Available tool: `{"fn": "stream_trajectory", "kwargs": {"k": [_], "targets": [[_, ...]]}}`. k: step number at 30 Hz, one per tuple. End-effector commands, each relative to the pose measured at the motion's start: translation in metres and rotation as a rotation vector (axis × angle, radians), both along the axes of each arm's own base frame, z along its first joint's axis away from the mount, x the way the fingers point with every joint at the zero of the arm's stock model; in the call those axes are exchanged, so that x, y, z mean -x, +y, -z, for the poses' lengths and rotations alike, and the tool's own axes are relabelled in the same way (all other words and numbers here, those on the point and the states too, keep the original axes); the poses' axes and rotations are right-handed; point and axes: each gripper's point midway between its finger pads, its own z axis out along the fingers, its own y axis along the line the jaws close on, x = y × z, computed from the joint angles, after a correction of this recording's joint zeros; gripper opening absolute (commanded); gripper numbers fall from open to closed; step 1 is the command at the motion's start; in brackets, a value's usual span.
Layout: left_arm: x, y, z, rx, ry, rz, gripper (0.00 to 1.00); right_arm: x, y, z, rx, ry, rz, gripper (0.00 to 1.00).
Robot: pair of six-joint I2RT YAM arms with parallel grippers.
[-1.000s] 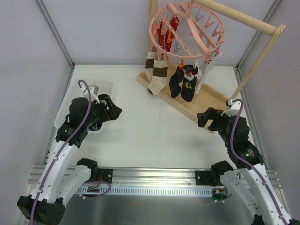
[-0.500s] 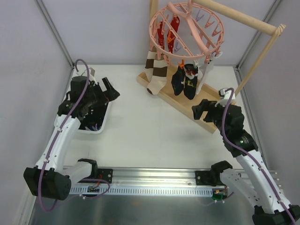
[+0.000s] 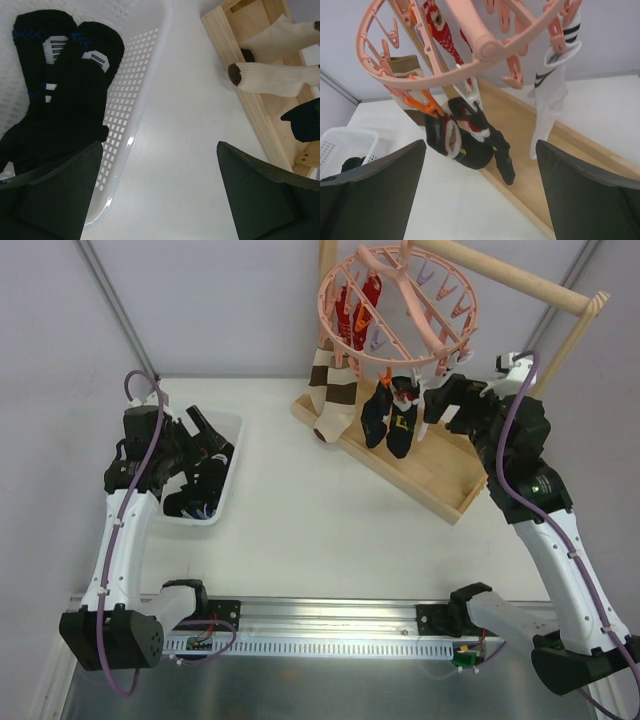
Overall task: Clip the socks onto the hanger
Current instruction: Reset both arms
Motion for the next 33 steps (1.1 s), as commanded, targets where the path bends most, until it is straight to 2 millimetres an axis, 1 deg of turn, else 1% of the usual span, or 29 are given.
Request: {"fn": "stream_trajectory", "kwargs": {"k": [1,2,4,5,7,8,9,10,11,12,13,15,16,17,18,19,20,21,22,23,24,25,26,27,29,30,31,32,33], "targets": [[0.010,0.017,0.003,-0.111,-0.011,-0.028,0.99,-0.005,0.003,-0.037,0.025,-0.078,-0.025,0.96],[0.011,0.021,0.005,-0.129,-0.010,-0.042,0.99,-0.003,0.010,-0.053,0.019,-0.112,-0.067,0.97],[0.015,0.026,0.002,-0.161,-0.025,-0.047,0.99,-0.011,0.015,-0.057,0.026,-0.110,-0.078,0.97],[0.016,0.028,0.004,-0.172,-0.023,-0.054,0.99,-0.012,0.015,-0.070,0.019,-0.134,-0.078,0.96],[0.018,0.031,0.003,-0.191,-0.031,-0.063,0.99,-0.023,0.021,-0.072,0.028,-0.130,-0.090,0.97],[0.020,0.032,0.007,-0.197,-0.024,-0.061,0.99,-0.024,0.027,-0.085,0.040,-0.155,-0.119,0.97],[0.020,0.032,0.008,-0.205,-0.023,-0.055,0.99,-0.026,0.032,-0.091,0.057,-0.169,-0.144,0.97],[0.022,0.033,0.013,-0.213,-0.016,-0.053,0.99,-0.039,0.041,-0.086,0.091,-0.152,-0.169,0.97],[0.023,0.032,0.015,-0.219,-0.013,-0.045,0.99,-0.041,0.044,-0.081,0.134,-0.125,-0.186,0.98],[0.024,0.032,0.016,-0.228,-0.016,-0.037,0.99,-0.038,0.044,-0.106,0.137,-0.163,-0.184,0.99],[0.026,0.031,0.017,-0.231,-0.020,-0.026,0.99,-0.050,0.048,-0.097,0.156,-0.124,-0.185,0.96],[0.029,0.028,0.016,-0.239,-0.031,-0.002,0.99,-0.050,0.047,-0.097,0.162,-0.101,-0.181,0.94],[0.030,0.026,0.015,-0.237,-0.039,0.008,0.99,-0.050,0.050,-0.091,0.163,-0.090,-0.193,0.94],[0.031,0.024,0.015,-0.239,-0.042,0.020,0.99,-0.043,0.053,-0.095,0.153,-0.112,-0.218,0.94],[0.031,0.023,0.013,-0.243,-0.049,0.033,0.99,-0.040,0.054,-0.093,0.150,-0.112,-0.230,0.97],[0.032,0.017,0.009,-0.228,-0.066,0.062,0.99,-0.040,0.057,-0.073,0.160,-0.076,-0.244,0.98],[0.033,0.014,0.008,-0.224,-0.072,0.077,0.99,-0.027,0.055,-0.080,0.147,-0.107,-0.253,1.00],[0.033,0.011,0.007,-0.223,-0.080,0.098,0.99,-0.023,0.055,-0.073,0.135,-0.095,-0.258,1.00],[0.035,0.005,0.006,-0.213,-0.088,0.126,0.99,-0.021,0.054,-0.055,0.135,-0.058,-0.258,0.97],[0.036,0.003,0.007,-0.211,-0.089,0.143,0.99,-0.016,0.052,-0.046,0.128,-0.040,-0.258,0.97],[0.037,0.001,0.005,-0.212,-0.098,0.149,0.99,-0.002,0.047,-0.049,0.101,-0.053,-0.253,0.97],[0.036,0.000,0.004,-0.210,-0.104,0.154,0.99,0.003,0.046,-0.043,0.092,-0.044,-0.256,0.97],[0.036,-0.001,0.002,-0.209,-0.112,0.157,0.99,0.004,0.046,-0.019,0.094,-0.002,-0.257,0.96],[0.036,0.000,0.001,-0.210,-0.114,0.152,0.99,0.017,0.040,-0.023,0.081,-0.026,-0.250,0.97],[0.036,-0.003,-0.001,-0.200,-0.122,0.162,0.99,0.023,0.035,-0.001,0.080,0.015,-0.238,0.96],[0.037,-0.004,-0.002,-0.195,-0.129,0.166,0.99,0.026,0.034,0.007,0.081,0.033,-0.235,0.97],[0.037,-0.004,0.001,-0.193,-0.125,0.165,0.99,0.033,0.031,0.007,0.076,0.025,-0.233,0.97],[0.036,-0.004,0.001,-0.194,-0.130,0.161,0.99,0.035,0.029,0.011,0.071,0.029,-0.228,0.96],[0.036,-0.003,0.001,-0.192,-0.131,0.154,0.99,0.035,0.028,0.025,0.077,0.053,-0.224,0.96]]}}
